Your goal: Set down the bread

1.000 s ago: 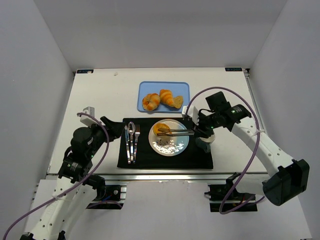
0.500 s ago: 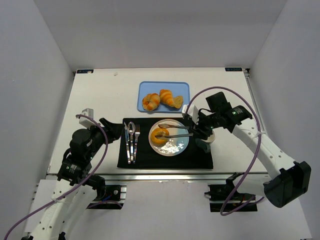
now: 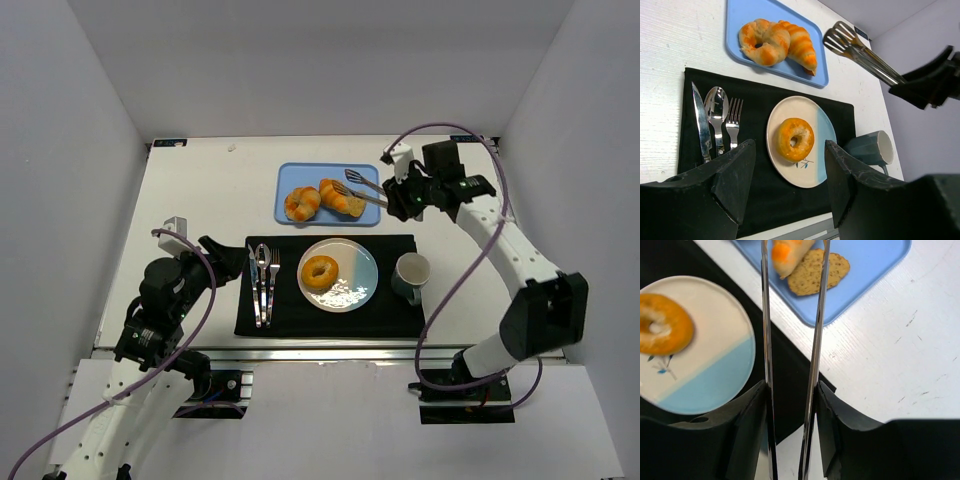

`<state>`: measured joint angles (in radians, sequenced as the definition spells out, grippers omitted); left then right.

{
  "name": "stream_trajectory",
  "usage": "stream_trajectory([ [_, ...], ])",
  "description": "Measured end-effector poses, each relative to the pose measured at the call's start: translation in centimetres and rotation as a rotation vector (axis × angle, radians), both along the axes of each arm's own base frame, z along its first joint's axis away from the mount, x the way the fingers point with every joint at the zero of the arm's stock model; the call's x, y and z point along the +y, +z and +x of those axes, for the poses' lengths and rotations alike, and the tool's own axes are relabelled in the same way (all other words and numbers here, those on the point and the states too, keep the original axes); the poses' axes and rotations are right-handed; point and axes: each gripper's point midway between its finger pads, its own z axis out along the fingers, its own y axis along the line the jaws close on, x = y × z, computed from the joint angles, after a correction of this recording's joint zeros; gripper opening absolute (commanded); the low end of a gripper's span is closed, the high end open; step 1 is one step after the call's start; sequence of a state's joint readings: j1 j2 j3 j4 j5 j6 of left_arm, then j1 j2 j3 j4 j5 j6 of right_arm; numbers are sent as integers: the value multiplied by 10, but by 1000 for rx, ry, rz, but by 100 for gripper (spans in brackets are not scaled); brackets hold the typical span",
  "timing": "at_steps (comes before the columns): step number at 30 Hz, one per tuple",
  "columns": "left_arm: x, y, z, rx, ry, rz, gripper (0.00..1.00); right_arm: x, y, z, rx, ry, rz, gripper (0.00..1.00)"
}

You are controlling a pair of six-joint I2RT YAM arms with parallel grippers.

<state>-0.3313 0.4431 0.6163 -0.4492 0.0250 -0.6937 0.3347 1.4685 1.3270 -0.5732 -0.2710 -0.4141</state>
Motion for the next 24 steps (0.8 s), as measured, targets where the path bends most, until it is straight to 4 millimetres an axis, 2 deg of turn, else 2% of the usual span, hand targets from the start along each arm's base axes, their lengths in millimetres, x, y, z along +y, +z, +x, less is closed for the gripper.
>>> stream_trajectory([
  [4,3,1,0,-3,19,-1,67,4,-21,19,58,-43,-15,53],
  [7,6,1,-1,-5,34,-1,67,4,-34,21,96,-56,-24,54],
  [20,8,2,-2,-6,47,-6,67,4,-39,19,123,-76,-20,51],
  [24,8,1,-1,-3,47,-5,67,7,-49,18,147,-69,-29,50],
])
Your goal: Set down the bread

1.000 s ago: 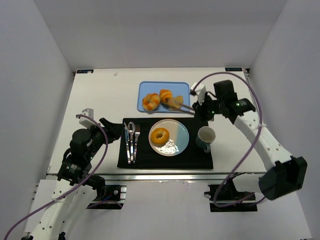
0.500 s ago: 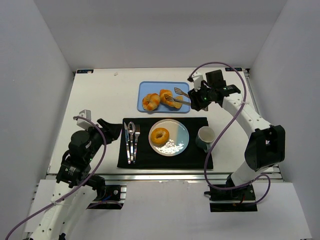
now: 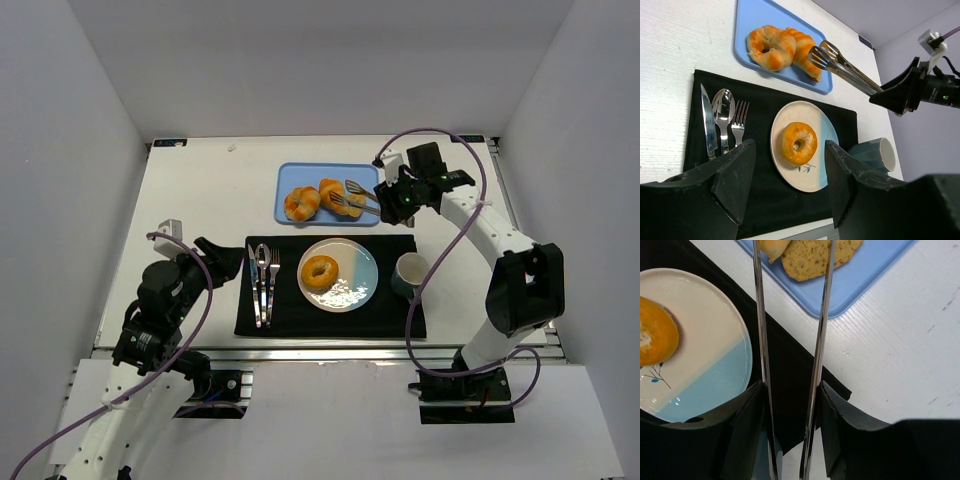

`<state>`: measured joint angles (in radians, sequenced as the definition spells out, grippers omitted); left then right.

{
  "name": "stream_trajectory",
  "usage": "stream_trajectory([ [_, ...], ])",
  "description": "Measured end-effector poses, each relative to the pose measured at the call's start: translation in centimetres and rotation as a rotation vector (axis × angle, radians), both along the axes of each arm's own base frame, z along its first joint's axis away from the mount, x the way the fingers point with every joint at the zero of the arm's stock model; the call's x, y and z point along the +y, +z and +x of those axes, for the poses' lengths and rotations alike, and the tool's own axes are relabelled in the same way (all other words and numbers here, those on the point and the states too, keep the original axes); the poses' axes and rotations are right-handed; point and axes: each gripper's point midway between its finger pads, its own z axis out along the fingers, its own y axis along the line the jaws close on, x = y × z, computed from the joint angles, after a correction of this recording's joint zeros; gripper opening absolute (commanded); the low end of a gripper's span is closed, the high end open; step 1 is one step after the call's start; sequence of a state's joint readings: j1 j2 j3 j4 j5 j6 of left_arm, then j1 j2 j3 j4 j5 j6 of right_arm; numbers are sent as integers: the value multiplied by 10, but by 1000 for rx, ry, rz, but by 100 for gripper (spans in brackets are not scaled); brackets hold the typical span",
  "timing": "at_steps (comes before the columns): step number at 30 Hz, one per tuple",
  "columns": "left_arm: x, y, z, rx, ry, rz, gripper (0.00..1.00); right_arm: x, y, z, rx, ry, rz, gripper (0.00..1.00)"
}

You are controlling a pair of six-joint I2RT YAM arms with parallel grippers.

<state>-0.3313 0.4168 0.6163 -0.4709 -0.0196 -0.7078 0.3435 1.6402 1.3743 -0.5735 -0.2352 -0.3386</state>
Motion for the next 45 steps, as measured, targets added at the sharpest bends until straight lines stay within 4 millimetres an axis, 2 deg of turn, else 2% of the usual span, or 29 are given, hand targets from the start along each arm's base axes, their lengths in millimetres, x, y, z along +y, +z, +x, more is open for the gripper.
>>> stream_trajectory([
  [4,0,1,-1,-4,1,-2,67,2,-13,-2,39,3,-12,47],
  [10,1,4,-2,-16,6,-12,67,2,-22,-6,78,-1,-19,15],
  [12,2,4,-2,-16,7,-12,67,2,-22,-7,81,-1,-16,8],
  [13,2,4,-2,-16,8,-12,67,2,-22,-7,82,0,-15,0],
  [17,2,4,-2,-16,9,-12,67,1,-19,-7,78,-3,-10,0],
  [20,2,4,-2,-16,9,-12,67,-3,-10,-6,62,-9,9,0],
  [26,2,4,-2,-13,9,-11,67,-21,32,-11,-11,-37,52,0],
  [31,2,3,-2,-11,9,-10,67,-24,75,-34,-100,4,91,0],
  [34,2,3,-2,-10,9,-10,67,-23,87,-54,-125,45,114,0],
  [36,2,3,-2,-9,9,-9,67,-23,85,-69,-116,80,123,0],
  [41,2,2,-2,-4,8,-8,67,-27,61,-110,-14,165,103,0],
  [45,1,2,-2,-4,8,-8,67,-29,46,-135,59,217,86,0],
])
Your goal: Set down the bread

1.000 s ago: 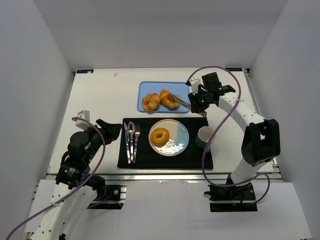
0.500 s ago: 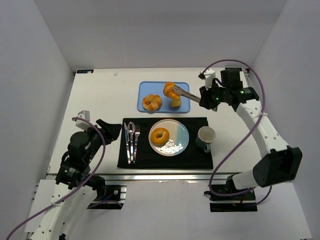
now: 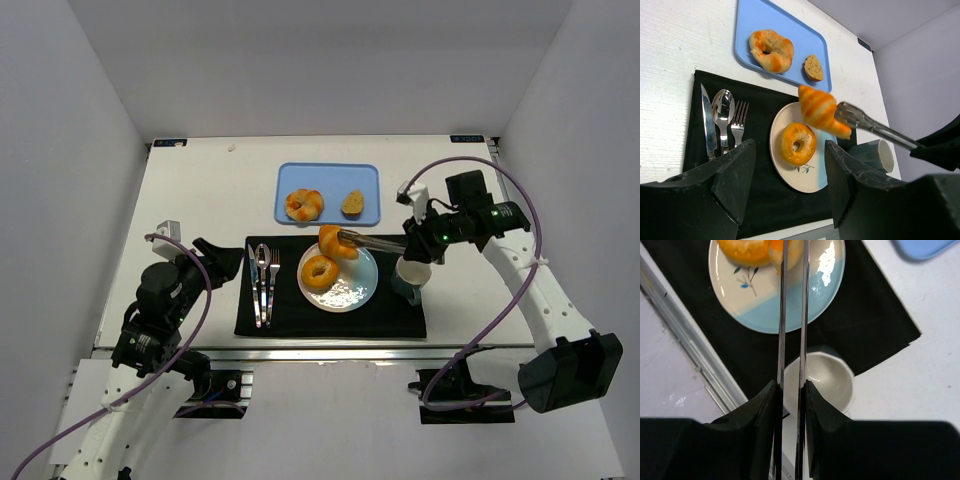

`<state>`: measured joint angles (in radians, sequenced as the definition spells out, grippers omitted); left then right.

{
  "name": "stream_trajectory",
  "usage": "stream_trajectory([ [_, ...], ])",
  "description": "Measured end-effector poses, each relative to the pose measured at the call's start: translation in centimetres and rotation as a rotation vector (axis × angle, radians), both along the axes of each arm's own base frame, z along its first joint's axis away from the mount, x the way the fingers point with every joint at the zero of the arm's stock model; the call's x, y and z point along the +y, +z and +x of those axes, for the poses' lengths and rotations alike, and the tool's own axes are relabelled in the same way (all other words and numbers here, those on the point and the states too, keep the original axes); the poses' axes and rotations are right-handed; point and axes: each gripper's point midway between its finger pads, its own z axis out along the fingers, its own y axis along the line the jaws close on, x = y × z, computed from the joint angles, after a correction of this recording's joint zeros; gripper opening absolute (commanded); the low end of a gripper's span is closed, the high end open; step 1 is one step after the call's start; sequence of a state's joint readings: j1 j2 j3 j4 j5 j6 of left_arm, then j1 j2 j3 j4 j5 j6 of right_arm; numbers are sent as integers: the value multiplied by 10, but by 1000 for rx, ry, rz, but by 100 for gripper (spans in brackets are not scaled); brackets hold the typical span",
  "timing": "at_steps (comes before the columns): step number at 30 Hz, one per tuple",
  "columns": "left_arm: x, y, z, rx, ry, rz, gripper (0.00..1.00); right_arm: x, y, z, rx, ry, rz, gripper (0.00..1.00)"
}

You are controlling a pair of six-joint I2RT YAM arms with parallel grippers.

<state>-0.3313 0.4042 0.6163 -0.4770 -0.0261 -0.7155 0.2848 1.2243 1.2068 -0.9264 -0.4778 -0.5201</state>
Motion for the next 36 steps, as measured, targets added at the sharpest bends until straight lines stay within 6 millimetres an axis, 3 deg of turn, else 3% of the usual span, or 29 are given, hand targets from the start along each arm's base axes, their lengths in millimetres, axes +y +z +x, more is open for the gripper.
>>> stream_trajectory([
  [7,0,0,0,0,0,-1,67,-1,-8,-22,30,64,-30,2],
  [8,0,0,0,0,0,-1,67,-1,-9,-23,32,70,-36,5],
  [9,0,0,0,0,0,0,67,-2,-10,-24,32,75,-41,16],
  [15,0,2,1,-7,0,-3,67,-8,-12,-29,22,80,-71,41],
  [20,0,2,1,-8,-1,-3,67,-12,-8,-28,-9,59,-80,49],
  [30,-1,2,1,-7,-1,-3,67,-9,3,-15,-63,13,-54,47],
  [33,-1,2,1,-8,-4,-4,67,-4,6,-2,-72,-26,-30,46],
  [36,-2,2,0,-8,-8,-5,67,8,5,24,-54,-82,6,46],
])
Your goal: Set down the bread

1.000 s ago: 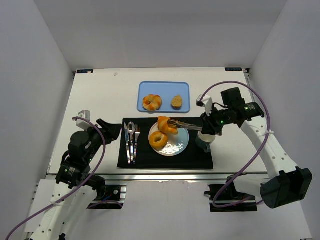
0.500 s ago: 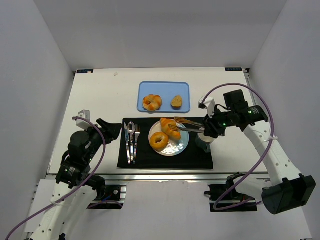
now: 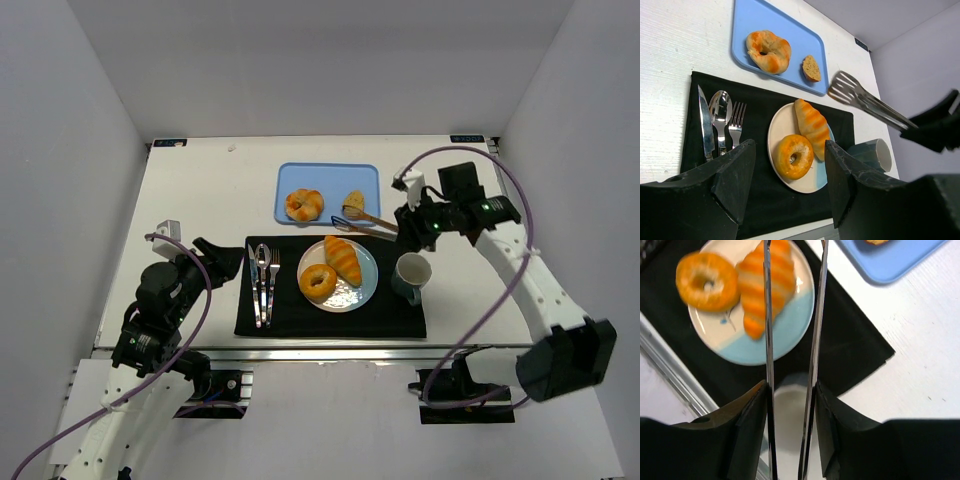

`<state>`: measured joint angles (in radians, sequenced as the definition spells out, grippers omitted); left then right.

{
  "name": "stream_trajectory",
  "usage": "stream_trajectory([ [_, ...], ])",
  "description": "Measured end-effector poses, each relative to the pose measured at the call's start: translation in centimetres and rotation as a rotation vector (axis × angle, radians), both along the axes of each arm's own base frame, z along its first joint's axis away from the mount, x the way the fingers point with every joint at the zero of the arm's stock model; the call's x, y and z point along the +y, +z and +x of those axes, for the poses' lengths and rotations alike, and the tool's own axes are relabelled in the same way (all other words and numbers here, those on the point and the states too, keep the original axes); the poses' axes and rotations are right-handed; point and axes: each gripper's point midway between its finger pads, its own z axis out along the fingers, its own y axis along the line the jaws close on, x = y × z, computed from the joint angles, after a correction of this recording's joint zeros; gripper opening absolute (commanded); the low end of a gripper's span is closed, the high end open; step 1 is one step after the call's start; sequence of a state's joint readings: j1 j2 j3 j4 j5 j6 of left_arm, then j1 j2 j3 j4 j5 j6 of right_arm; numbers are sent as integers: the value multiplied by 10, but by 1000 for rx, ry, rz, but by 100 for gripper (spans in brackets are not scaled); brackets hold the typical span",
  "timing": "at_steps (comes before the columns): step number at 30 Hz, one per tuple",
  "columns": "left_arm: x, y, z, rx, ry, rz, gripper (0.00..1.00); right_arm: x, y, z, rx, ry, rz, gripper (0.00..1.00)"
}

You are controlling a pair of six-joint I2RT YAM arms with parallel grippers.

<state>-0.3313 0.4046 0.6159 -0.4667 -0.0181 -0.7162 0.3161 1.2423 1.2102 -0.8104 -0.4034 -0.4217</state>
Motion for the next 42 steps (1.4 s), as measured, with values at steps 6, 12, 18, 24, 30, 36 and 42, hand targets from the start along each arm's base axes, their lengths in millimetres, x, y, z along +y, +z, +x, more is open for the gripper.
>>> stream_trajectory([
  [6,0,0,0,0,0,0,67,31,-23,71,107,-104,64,50],
  [12,1,6,-3,-21,3,-16,67,55,-40,112,202,-198,138,52],
  [18,3,11,-6,-43,12,-32,67,72,-53,126,255,-219,167,53],
  [24,3,8,-5,-30,12,-27,67,84,-66,123,284,-208,156,52],
  [30,2,5,-3,-17,13,-22,67,87,-77,123,301,-214,135,30],
  [36,3,5,-3,-16,17,-21,67,88,-78,121,319,-214,143,0],
  [42,3,3,-1,-9,22,-17,67,83,-60,125,335,-213,208,0],
])
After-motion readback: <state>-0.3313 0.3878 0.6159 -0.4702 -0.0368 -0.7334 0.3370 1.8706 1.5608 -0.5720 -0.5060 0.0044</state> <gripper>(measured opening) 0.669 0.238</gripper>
